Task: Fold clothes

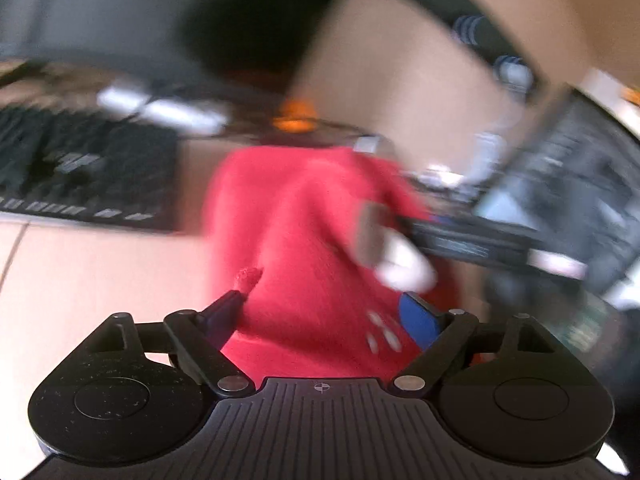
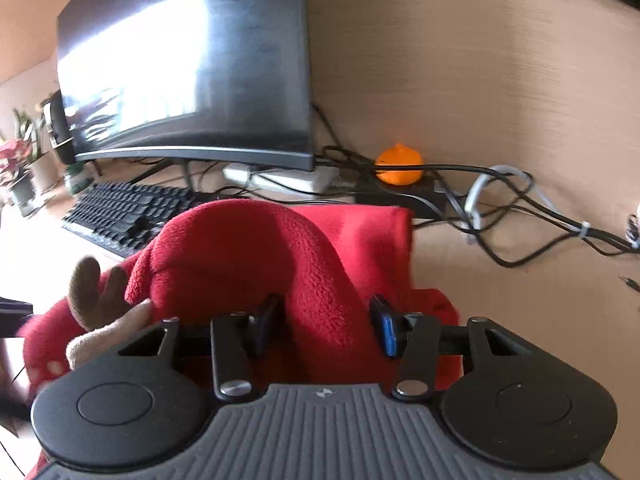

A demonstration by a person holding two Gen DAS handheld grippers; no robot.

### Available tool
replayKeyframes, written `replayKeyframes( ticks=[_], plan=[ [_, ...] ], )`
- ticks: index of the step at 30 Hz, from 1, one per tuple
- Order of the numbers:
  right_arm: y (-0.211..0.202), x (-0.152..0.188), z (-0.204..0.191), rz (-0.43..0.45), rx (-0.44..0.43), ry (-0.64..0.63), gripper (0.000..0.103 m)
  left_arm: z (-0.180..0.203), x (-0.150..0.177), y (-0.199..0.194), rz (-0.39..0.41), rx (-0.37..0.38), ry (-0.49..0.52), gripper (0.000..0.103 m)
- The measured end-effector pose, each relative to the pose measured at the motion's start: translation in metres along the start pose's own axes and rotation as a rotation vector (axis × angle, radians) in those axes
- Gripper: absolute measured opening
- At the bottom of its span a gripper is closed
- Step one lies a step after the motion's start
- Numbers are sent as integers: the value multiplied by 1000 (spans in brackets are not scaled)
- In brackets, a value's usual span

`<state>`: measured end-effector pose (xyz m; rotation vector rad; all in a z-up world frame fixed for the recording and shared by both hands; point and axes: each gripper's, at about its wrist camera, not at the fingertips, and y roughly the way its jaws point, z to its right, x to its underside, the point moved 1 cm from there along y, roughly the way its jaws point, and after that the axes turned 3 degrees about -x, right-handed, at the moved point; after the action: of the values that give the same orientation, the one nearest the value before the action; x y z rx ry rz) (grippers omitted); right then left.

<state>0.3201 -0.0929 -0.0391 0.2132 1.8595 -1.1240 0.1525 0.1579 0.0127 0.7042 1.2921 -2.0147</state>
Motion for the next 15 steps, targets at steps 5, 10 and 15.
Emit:
replayKeyframes(
  ticks=[5,10,15],
  plan=[
    [13,0,-32,-32,-16,-163,47,10,8,-14,-16,62,16,92],
    [-7,-8,-38,-14,-43,-228,72,2,-17,-46,123,-35,-42,93],
    [-56,-16,12,99,108,-105,93,24,-32,-10,108,64,-18,94]
  ],
)
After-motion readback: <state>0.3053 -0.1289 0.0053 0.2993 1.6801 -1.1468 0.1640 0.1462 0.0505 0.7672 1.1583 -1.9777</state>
